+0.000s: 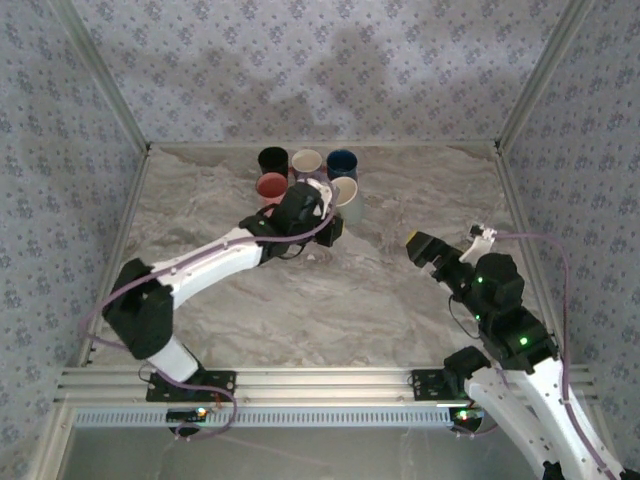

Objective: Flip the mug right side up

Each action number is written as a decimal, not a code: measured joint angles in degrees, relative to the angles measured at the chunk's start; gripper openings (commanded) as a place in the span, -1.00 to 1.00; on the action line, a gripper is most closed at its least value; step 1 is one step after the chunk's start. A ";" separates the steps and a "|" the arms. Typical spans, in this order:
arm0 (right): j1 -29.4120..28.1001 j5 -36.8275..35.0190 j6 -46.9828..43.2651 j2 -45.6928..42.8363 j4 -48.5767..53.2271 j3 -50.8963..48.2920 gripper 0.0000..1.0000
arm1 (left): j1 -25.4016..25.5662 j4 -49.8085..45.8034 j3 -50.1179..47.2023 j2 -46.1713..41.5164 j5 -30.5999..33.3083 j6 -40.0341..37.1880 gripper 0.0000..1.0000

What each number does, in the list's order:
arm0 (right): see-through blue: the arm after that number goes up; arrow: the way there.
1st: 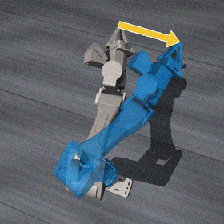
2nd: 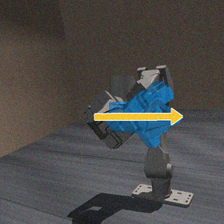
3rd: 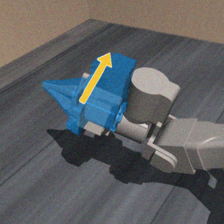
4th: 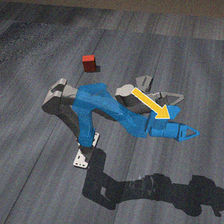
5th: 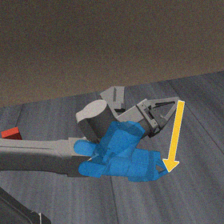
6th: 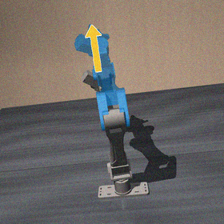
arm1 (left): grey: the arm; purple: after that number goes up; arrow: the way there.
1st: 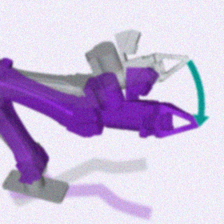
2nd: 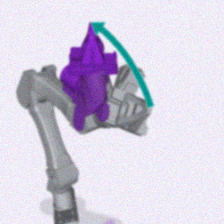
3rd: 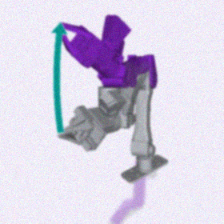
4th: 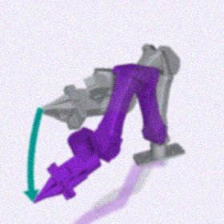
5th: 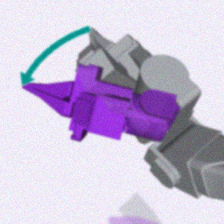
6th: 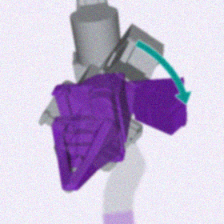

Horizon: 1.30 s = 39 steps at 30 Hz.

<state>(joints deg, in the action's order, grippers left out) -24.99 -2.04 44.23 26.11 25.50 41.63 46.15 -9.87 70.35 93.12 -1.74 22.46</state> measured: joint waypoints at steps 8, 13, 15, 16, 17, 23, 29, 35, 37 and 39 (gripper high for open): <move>0.00 0.07 -1.07 -2.73 1.97 -0.02 1.00 | 0.00 -0.74 4.85 9.40 6.60 -5.38 -1.00; 0.00 0.28 -1.73 -3.13 3.26 -0.13 1.00 | -0.02 -0.44 9.20 14.75 8.76 -7.45 -1.00; 0.00 0.28 -1.88 -3.63 3.48 -0.13 1.00 | -0.11 -0.42 10.36 16.59 9.29 -7.91 -1.00; 0.00 0.31 -1.88 -3.91 3.61 -0.13 1.00 | -0.31 -0.35 10.73 17.35 9.33 -8.07 -1.00; 0.00 0.31 -1.90 -4.17 3.74 -0.13 1.00 | -0.42 -0.28 10.97 17.99 9.31 -8.11 -1.00; 0.00 0.31 -2.34 -4.76 4.81 -0.79 1.00 | -1.99 -0.31 11.58 21.27 9.29 -8.04 -1.00; 0.00 0.72 -2.32 -4.98 5.22 -2.54 1.00 | -3.39 -0.02 13.35 23.10 9.29 -7.87 -1.00; 0.00 1.40 -2.29 -4.98 5.20 -3.37 1.00 | -3.80 -0.04 15.04 24.55 9.29 -7.82 -1.00; 0.00 1.42 -2.29 -4.98 5.20 -3.37 1.00 | -3.98 -0.04 15.47 25.27 9.29 -7.82 -1.00; 0.00 1.42 -2.29 -4.98 5.20 -3.37 1.00 | -4.17 -0.26 15.82 26.16 9.27 -7.80 -1.00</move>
<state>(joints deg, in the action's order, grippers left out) -24.99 -0.62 41.93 21.12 30.70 38.26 41.98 -10.13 86.17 119.28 7.53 14.66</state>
